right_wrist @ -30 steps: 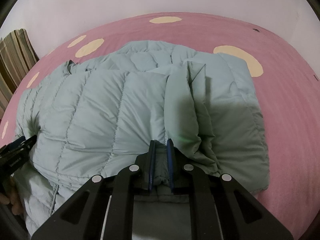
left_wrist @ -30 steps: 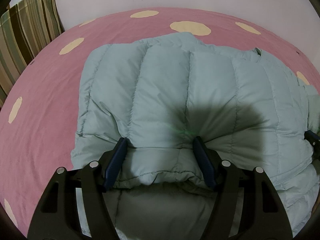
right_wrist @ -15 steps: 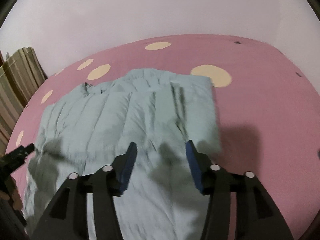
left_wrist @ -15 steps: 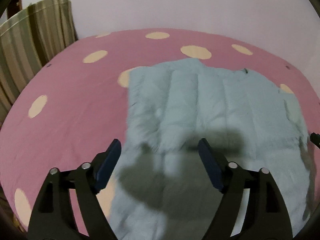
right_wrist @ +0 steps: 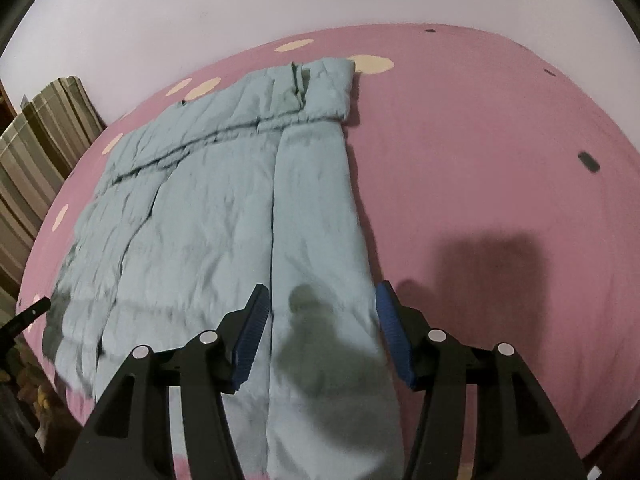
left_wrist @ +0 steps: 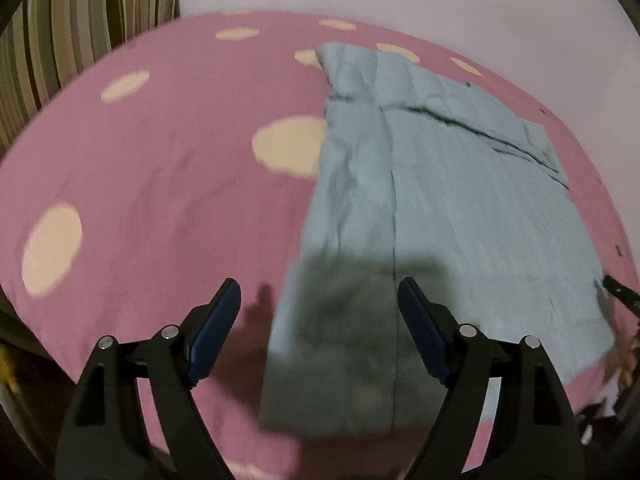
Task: Fold large clothes
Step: 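Grasp the jacket hem with the left gripper while the right gripper grasps it too, folding toward the collar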
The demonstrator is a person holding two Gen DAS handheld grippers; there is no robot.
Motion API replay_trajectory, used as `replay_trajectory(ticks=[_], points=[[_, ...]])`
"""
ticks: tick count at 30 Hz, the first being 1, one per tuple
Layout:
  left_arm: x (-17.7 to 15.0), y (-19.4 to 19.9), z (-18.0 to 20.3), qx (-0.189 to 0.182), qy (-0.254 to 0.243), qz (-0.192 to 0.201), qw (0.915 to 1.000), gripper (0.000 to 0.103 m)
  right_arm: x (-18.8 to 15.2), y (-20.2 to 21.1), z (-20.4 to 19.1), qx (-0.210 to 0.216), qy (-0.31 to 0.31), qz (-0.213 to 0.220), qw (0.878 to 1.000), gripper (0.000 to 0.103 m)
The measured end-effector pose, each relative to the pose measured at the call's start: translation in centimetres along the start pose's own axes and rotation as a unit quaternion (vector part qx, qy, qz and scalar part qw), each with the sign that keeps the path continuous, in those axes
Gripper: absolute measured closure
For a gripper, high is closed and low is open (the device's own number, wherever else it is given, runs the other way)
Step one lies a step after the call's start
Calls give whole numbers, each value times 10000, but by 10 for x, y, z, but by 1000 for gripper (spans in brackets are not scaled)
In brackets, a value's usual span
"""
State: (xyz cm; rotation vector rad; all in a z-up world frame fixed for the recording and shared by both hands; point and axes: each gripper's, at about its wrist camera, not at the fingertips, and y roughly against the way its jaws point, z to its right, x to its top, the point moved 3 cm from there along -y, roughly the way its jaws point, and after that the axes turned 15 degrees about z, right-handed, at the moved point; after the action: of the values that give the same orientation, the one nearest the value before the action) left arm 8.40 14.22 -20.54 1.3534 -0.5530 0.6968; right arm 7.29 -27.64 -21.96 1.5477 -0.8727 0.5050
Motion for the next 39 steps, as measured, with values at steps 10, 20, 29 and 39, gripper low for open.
replay_trajectory(ticks=[10,20,29,39], points=[[-27,3,-5,-530,433,-279,9973,33,-30,4,1,127,-113,-157,9997,48],[-32,6,-7,-493,365,-254,9978,74,-41,7,-11,235,104,-203,9995,67],[-24,21,0,-669,466,49,9967,96,-43,21,-12,493,-104,-94,9987,90],[32,50,13,-855,462,740,9925,97,1,46,-12,898,-443,526,9936,95]])
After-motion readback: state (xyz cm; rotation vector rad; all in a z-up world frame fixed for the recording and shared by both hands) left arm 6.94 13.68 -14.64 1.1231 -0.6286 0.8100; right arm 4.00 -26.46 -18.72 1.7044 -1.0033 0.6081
